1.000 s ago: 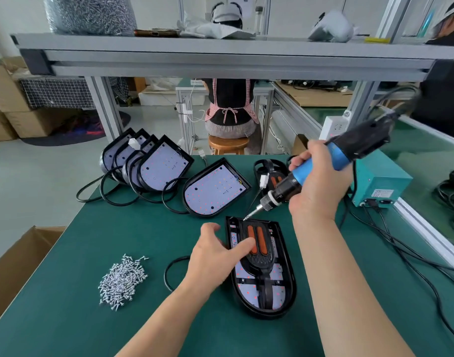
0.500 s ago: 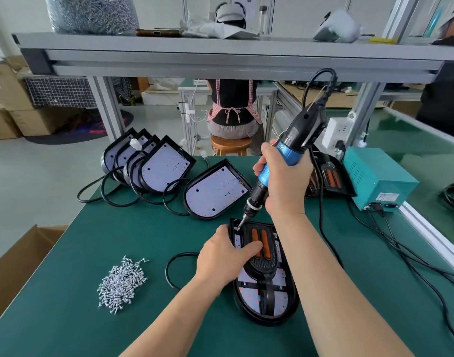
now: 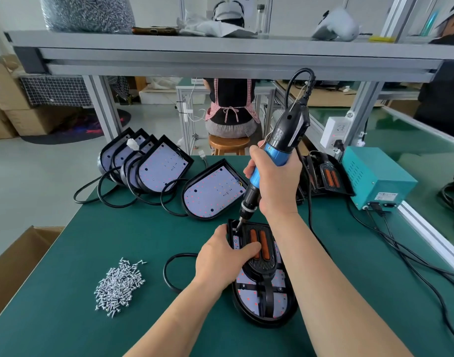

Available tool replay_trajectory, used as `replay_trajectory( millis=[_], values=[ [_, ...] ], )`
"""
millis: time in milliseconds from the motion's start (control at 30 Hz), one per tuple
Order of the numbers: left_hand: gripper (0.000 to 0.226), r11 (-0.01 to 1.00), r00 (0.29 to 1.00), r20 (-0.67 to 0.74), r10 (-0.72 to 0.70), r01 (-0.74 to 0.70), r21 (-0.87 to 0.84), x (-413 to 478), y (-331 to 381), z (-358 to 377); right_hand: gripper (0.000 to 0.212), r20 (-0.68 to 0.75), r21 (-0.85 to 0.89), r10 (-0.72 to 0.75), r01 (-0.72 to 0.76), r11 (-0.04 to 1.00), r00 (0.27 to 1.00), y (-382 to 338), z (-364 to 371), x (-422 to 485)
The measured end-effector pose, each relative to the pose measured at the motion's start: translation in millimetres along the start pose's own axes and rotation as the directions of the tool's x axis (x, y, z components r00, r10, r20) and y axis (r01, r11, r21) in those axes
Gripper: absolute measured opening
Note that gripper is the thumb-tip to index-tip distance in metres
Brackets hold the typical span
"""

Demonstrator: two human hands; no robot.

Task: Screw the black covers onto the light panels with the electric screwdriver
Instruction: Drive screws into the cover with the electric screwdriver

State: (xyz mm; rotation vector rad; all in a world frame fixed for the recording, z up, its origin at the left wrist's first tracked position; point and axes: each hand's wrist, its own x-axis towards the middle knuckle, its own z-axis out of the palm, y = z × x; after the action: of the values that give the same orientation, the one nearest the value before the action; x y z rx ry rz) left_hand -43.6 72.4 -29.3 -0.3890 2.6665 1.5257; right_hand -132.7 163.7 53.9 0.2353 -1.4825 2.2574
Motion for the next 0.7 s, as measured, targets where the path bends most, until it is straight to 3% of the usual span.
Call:
replay_trajectory(
  millis=[100, 233, 367, 700],
  values=[
    [0.050, 1.000, 1.000, 0.008, -0.007, 0.007, -0.005, -0.1, -0.2, -0.4, 0.014, 0.013, -0.004, -0.011, 0.011, 1.000, 1.000, 0.9, -0.5, -2.1],
    [0.060, 1.000, 1.000, 0.015, -0.007, 0.008, -0.028, -0.3, -0.6, -0.4, 0.014, 0.016, -0.023, -0.032, 0.032, 0.999, 0.999, 4.1, -2.0, -2.6],
    [0.033, 0.995, 1.000, 0.014, -0.004, 0.005, -0.099, 1.2, -5.7, 2.7, 0.013, 0.020, -0.058, -0.056, 0.057, 0.997, 0.998, 10.0, -4.6, -3.2],
    [0.038, 0.980, 1.000, -0.004, 0.019, -0.020, -0.200, 2.6, -10.7, 5.5, 0.013, 0.091, -0.092, -0.034, 0.043, 0.995, 0.995, 20.6, -2.0, -0.7]
  ],
)
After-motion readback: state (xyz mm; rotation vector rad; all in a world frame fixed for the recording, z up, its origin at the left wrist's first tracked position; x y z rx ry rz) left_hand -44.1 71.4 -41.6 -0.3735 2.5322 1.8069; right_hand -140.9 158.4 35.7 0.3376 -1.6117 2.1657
